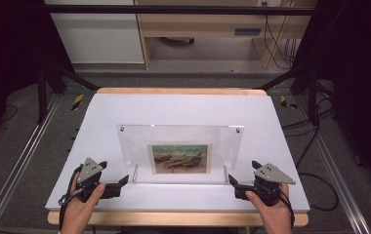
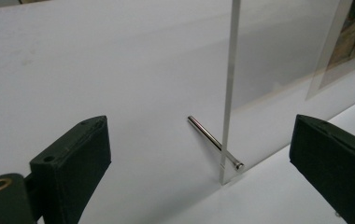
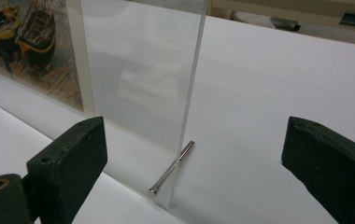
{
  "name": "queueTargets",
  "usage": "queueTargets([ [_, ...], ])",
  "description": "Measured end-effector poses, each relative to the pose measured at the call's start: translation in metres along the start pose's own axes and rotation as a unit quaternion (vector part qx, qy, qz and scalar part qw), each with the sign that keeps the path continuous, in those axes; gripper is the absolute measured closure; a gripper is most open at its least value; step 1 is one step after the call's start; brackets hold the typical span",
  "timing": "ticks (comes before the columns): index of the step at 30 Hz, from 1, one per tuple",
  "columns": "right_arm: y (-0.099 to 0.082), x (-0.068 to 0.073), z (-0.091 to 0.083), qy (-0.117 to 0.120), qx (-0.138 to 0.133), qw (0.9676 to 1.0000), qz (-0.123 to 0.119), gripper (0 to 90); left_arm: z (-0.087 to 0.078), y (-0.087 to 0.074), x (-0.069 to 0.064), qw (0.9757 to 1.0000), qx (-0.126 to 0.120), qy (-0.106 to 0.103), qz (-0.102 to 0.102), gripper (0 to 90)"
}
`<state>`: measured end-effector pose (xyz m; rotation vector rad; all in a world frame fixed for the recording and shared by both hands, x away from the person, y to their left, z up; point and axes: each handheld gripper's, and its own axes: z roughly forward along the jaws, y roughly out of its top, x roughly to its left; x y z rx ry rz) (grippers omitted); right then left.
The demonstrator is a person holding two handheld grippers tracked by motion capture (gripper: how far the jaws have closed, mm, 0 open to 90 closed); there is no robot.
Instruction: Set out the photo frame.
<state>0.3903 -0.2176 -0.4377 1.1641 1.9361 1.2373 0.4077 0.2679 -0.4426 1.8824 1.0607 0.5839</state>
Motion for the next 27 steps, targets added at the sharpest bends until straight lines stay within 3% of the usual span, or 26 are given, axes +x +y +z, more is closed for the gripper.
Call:
queueTargets([
  [15,-0.006,-0.013,-0.01,-0.019,0.002,0.9998,0.01,7.3,-0.004,-0.001,0.012,0.9996,-0.012,0.022,-0.01,5.1],
  [27,-0.009,-0.021,-0.013,-0.031,0.006,0.9993,0.019,7.5,-0.009,-0.004,0.03,0.9987,-0.014,0.044,-0.022,5.5],
])
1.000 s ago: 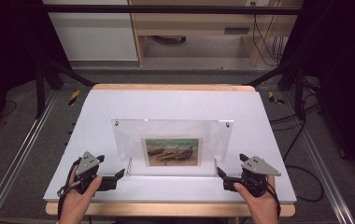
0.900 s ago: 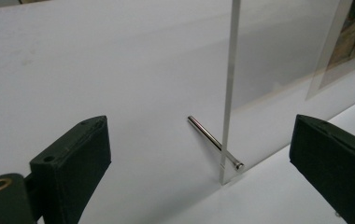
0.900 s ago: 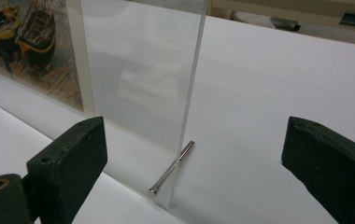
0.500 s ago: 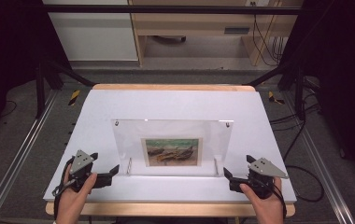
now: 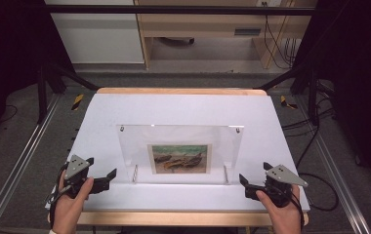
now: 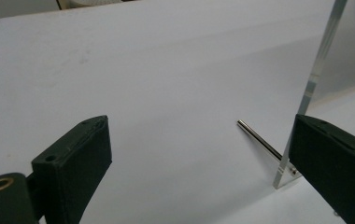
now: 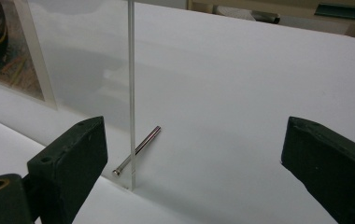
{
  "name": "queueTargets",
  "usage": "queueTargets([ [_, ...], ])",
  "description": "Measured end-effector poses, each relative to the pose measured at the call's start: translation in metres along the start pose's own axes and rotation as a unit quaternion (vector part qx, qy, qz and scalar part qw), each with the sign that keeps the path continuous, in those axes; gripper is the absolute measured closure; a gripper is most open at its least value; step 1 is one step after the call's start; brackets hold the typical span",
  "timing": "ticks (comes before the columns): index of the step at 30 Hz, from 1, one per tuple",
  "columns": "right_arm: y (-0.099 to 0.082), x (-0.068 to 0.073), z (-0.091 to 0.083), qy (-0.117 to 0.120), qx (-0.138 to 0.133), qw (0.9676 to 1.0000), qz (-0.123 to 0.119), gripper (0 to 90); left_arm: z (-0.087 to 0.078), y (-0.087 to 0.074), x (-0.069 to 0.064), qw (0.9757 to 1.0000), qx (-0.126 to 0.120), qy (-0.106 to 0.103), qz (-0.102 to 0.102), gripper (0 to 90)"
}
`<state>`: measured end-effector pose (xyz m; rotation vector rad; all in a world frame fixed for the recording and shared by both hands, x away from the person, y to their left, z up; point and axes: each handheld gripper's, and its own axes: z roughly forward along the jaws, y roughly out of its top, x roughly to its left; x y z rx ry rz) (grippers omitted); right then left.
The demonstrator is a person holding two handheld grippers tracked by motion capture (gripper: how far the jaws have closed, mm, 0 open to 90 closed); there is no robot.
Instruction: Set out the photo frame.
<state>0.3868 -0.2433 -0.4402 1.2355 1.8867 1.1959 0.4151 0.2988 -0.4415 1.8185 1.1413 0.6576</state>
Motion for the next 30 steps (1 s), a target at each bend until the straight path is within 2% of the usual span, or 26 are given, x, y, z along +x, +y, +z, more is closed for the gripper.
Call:
queueTargets([
  [8,-0.001,-0.004,-0.001,-0.006,-0.001,1.0,0.003,7.7,-0.002,-0.002,0.014,0.9998,0.0,0.014,-0.012,5.8],
  [18,-0.003,-0.015,-0.003,-0.022,0.002,0.9996,0.016,8.3,-0.003,-0.004,0.023,0.9996,0.005,0.026,-0.013,5.8],
  [24,-0.004,-0.019,-0.002,-0.033,0.013,0.9991,0.022,8.6,-0.002,-0.005,0.025,0.9995,0.01,0.028,-0.01,5.8],
  [30,-0.008,-0.026,0.001,-0.043,0.039,0.9977,0.035,9.3,0.0,-0.006,0.028,0.9991,0.025,0.032,-0.008,5.8],
])
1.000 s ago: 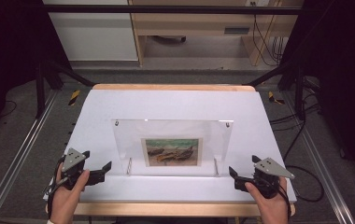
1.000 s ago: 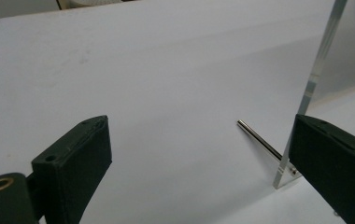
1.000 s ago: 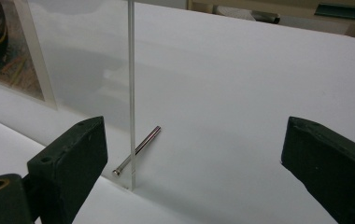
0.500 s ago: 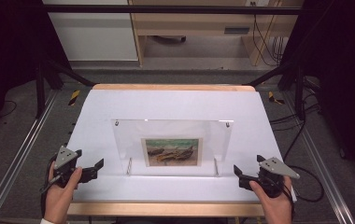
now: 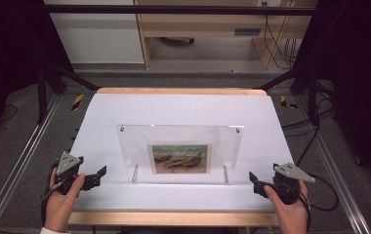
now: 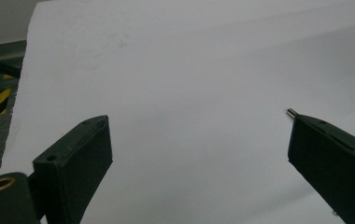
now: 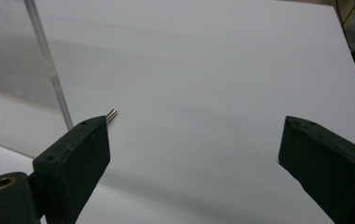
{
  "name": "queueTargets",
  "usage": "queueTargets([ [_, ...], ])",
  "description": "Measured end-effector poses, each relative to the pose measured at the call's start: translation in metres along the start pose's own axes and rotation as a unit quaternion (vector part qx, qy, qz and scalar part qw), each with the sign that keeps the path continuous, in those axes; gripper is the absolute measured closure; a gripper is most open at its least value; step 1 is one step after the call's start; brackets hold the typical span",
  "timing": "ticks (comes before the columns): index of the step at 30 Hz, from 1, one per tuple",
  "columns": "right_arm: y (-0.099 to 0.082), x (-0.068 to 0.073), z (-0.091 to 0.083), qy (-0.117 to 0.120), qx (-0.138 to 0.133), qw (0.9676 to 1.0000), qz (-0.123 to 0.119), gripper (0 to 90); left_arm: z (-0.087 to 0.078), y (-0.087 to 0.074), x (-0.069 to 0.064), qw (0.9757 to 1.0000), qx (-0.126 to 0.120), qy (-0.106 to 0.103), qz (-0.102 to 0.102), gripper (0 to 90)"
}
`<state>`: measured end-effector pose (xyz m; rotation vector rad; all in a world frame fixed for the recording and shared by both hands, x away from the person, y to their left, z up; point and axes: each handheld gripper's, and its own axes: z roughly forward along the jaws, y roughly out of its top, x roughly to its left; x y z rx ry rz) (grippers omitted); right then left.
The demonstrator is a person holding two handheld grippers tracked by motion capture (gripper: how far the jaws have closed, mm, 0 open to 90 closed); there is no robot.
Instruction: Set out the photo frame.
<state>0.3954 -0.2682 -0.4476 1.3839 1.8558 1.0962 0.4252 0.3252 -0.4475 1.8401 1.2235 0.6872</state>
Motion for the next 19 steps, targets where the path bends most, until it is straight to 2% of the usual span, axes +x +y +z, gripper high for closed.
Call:
queueTargets([
  [4,-0.002,-0.002,0.004,0.0,0.017,0.9998,0.004,9.1,0.003,-0.001,-0.001,0.9997,0.023,0.003,0.01,5.9],
  [8,-0.004,-0.002,0.009,-0.005,0.046,0.9989,0.002,9.1,0.007,-0.003,-0.003,0.9988,0.044,0.003,0.02,5.8],
  [14,-0.01,-0.005,0.017,-0.024,0.094,0.9953,-0.001,9.9,0.011,-0.004,-0.006,0.9969,0.067,0.01,0.041,5.7],
  [19,-0.011,-0.007,0.017,-0.036,0.097,0.9946,0.004,11.8,0.014,-0.006,-0.007,0.9963,0.072,0.01,0.046,5.9],
])
